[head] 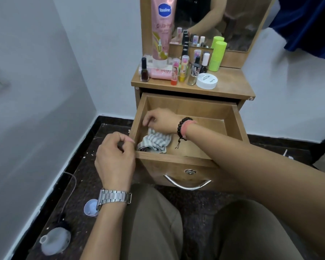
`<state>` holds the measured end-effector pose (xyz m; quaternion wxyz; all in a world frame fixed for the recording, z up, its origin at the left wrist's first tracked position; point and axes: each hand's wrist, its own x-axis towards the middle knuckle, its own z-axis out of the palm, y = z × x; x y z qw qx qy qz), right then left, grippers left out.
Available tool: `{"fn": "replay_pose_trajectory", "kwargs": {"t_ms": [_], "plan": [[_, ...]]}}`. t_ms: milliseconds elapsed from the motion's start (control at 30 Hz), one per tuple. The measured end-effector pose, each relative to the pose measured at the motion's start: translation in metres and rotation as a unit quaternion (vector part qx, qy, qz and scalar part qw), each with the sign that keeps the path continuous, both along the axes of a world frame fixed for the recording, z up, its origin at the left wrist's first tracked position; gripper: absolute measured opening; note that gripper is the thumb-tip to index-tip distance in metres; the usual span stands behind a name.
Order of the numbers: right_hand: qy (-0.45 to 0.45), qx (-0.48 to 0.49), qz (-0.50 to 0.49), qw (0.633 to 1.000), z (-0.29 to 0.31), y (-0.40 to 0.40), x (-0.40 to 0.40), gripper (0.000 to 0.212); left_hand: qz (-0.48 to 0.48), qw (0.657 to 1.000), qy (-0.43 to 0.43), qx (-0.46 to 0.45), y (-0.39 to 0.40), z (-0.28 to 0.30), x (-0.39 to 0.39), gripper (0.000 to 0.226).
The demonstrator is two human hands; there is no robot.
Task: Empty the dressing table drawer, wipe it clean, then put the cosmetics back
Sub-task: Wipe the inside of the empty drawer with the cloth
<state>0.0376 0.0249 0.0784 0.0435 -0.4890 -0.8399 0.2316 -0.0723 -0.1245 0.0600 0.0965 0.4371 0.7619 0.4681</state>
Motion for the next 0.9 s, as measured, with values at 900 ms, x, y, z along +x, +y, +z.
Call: {"fn": "replay_pose_trajectory", "kwargs": {"t_ms": [900], "plan": [[0.468,0.0,-0.025,0.883,0.161,-0.146,0.117,0.042,-0.312,0.937,-0.11,0.109,-0.007,0.099,0.076,0.056]]}}
